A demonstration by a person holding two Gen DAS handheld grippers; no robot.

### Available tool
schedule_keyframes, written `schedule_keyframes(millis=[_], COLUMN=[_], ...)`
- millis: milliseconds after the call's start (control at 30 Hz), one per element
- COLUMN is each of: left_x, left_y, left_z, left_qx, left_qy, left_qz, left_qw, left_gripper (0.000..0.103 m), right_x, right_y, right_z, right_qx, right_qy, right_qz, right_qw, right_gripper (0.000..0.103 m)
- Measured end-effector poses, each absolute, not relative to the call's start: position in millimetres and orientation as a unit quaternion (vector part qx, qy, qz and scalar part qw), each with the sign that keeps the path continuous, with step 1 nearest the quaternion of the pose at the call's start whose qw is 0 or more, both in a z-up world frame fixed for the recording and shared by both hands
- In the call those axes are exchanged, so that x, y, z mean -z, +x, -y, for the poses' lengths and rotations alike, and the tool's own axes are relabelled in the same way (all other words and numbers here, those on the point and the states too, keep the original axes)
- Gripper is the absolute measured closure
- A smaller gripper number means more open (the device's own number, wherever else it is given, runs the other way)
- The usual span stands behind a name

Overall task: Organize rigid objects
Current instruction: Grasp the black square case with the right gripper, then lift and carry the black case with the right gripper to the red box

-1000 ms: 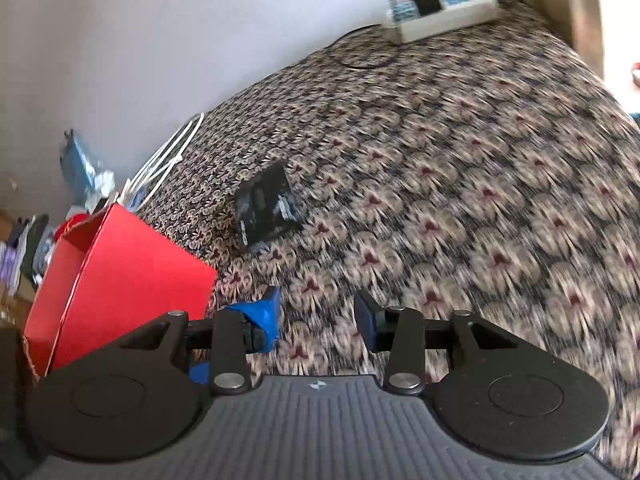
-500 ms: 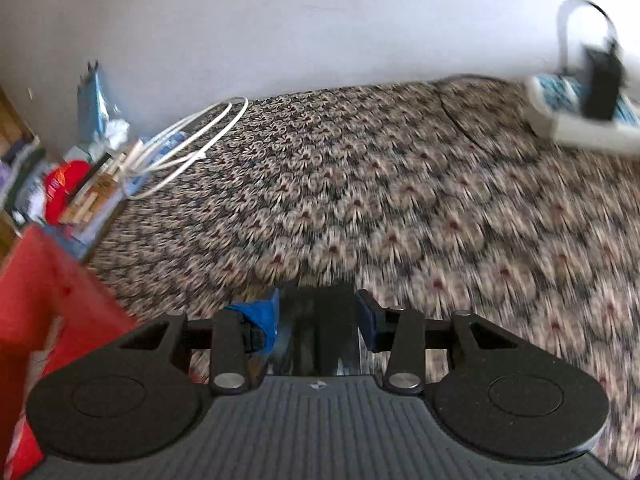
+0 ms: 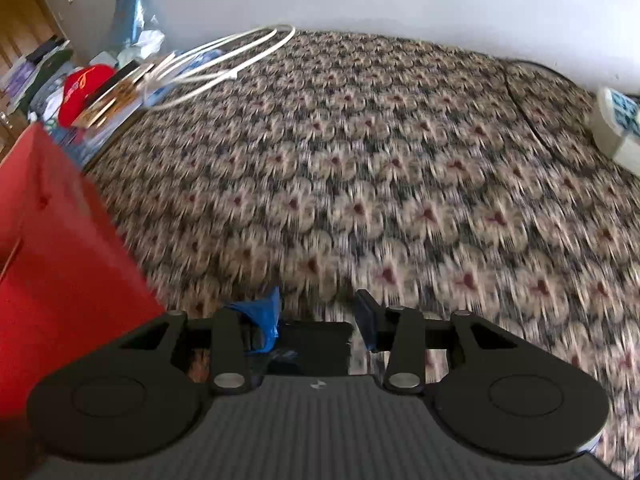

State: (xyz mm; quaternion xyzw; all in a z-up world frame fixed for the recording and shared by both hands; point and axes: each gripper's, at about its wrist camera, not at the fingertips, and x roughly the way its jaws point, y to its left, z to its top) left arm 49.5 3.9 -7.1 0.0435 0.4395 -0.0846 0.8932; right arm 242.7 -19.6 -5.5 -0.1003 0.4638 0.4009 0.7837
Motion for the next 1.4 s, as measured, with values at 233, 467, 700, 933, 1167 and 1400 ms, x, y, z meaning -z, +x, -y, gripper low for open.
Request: schedule_keyframes(millis=[233,467,700,933,1167,1400], left_x=[-3,-6,-2,6,14,14], left_y=[42,44,62,79,86,86], left_z=[-7,4,-9,-3,12,5], left_qx=[0.136,0.149,0.115,0.102,0.075,0.072], left_qy=[-0.012,-0.021,-0.039,-0.033,0.026,0.018], left_qz=[-0.443,-0.44,-0.443,-0.448,-0.431,-0.42], left_qw=[0.886,0.885,0.888,0.888,0.899,0.905], left_gripper=[0.024,0.024,0.024,0.024,0.022,0.035], right_x=[5,14,19,27,34,41], right_y=[202,178,171,182,180,169], right_z=[79,122,139,149,157,170], right_qx=[-0.409,-0.387,-0.377,-0.356,-0.358,-0.352], right_qy=[-0.02,0.08,0.146,0.212,0.25,0.285], right_qz=[-0.494,-0.517,-0.512,-0.508,-0.502,-0.493], right_qw=[0.767,0.759,0.758,0.755,0.747,0.743], right_gripper=[0.078,0.077,0.079,0.076,0.076,0.077])
